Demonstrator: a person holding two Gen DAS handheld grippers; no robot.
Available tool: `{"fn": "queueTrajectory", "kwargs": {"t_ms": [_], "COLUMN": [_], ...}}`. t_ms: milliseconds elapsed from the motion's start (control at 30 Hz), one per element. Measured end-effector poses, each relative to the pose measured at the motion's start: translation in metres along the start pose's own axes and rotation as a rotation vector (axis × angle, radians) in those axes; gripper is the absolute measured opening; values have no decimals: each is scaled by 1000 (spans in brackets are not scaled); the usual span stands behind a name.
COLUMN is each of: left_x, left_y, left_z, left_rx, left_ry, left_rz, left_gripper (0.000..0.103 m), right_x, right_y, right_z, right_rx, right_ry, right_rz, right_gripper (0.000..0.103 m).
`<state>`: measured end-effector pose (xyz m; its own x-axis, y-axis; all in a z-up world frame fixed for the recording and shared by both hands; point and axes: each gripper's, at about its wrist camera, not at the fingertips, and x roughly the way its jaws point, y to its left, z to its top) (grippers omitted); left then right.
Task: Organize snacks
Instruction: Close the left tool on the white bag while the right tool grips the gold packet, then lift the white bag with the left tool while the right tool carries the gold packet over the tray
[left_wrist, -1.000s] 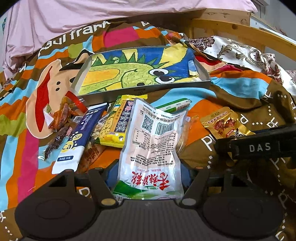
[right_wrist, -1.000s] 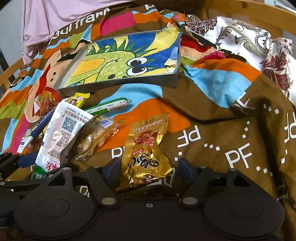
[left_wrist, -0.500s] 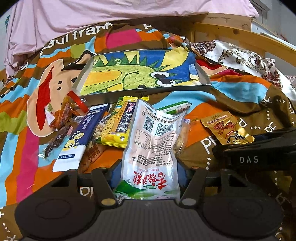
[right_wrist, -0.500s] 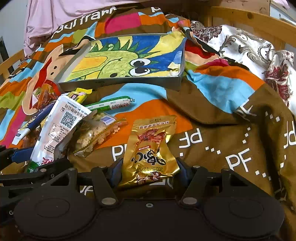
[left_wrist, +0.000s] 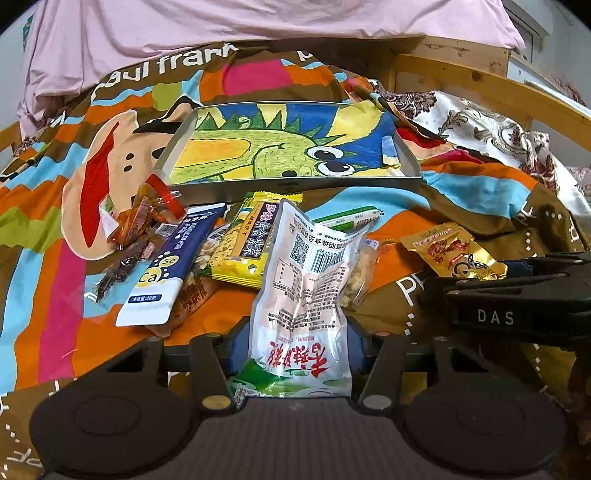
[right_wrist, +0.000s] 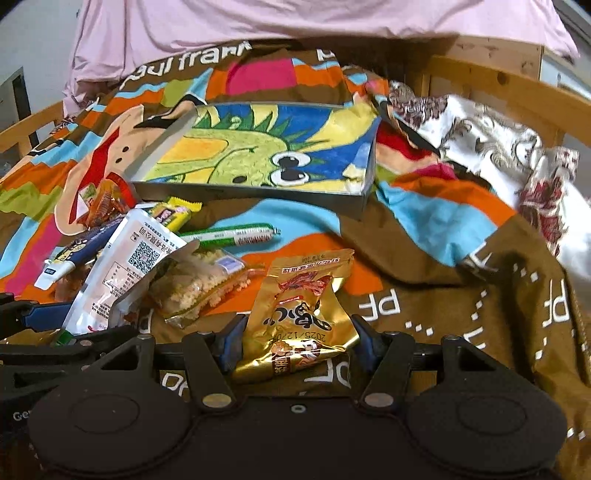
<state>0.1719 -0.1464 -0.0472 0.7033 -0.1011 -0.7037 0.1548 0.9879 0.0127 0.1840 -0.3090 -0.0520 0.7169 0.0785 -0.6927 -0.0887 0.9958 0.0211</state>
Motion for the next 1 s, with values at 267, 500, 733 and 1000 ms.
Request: {"fn": "queueTrajectory", "kwargs": {"t_ms": [267, 500, 733, 1000], "left_x": [-12, -19, -22, -16], "left_y": [-4, -4, 1, 14], "left_z": [3, 12, 29, 56], "left_rx": [-8, -15, -26, -55], "left_ry": [-33, -72, -119, -164], "left_rz": [3, 7, 15, 37], "left_gripper": [56, 56, 56, 56], "right_x": [-8, -18, -24, -15], "right_y": [0, -6, -10, -9], "right_z": [2, 8, 18, 36], "right_rx": [-1, 30, 44, 12], "right_ry": [-59, -143, -251, -344], "right_rz": [-8, -20, -24, -56], "right_gripper": [61, 61, 61, 61]}}
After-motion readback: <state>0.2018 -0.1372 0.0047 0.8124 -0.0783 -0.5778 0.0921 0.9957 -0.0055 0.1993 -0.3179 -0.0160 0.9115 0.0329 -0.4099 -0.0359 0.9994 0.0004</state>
